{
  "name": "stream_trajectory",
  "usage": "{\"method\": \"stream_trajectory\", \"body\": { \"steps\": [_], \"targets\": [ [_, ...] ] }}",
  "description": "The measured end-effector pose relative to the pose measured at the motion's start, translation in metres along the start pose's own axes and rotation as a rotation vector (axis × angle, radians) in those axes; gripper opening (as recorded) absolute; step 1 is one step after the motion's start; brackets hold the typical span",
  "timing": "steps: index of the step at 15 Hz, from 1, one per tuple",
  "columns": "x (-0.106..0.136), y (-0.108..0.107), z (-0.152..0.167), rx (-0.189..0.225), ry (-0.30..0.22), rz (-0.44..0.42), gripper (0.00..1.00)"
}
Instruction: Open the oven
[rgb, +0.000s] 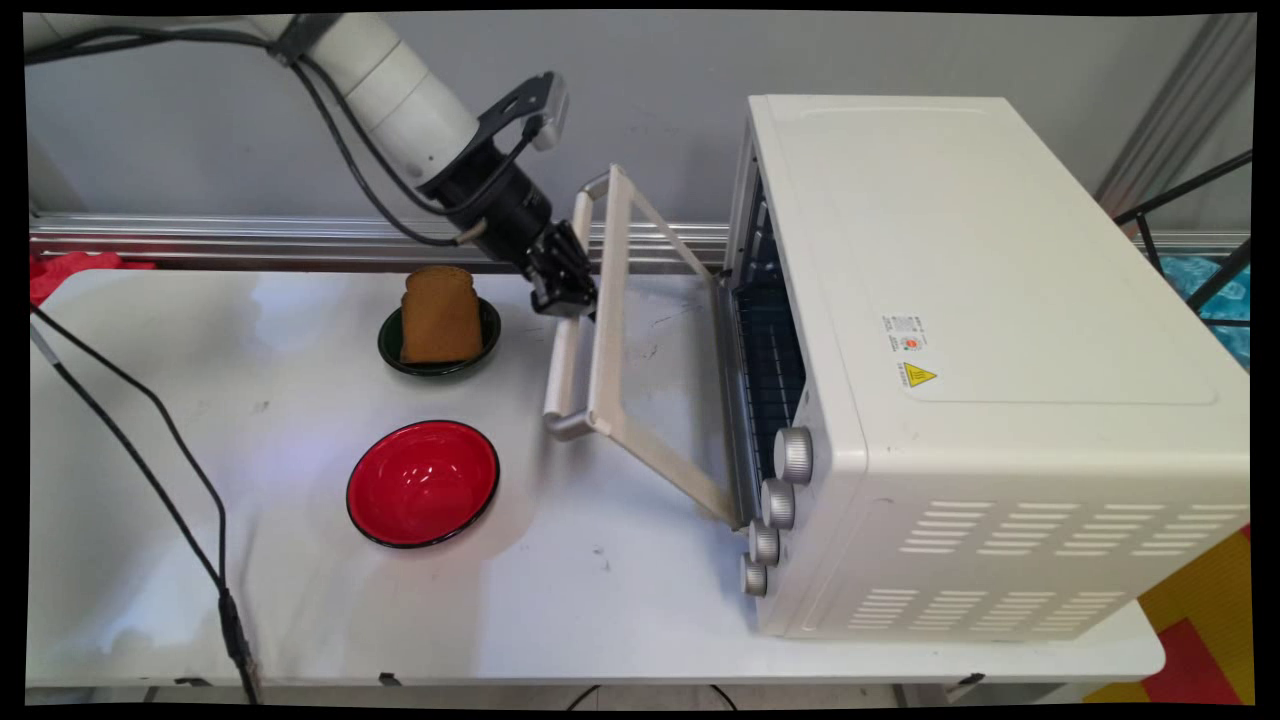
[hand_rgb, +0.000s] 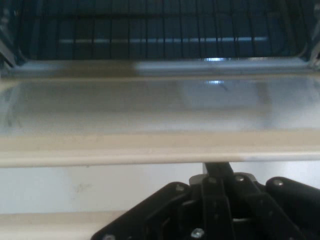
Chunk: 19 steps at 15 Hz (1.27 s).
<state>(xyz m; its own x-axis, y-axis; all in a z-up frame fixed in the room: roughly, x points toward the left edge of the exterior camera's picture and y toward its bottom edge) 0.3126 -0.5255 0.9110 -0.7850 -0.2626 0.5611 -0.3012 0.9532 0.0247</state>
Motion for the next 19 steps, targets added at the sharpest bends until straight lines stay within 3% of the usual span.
{"method": "stream_trajectory", "body": {
  "steps": [19],
  "targets": [
    [-0.088, -0.007, 0.021, 0.001, -0.060, -0.013, 0.00]
  ]
}}
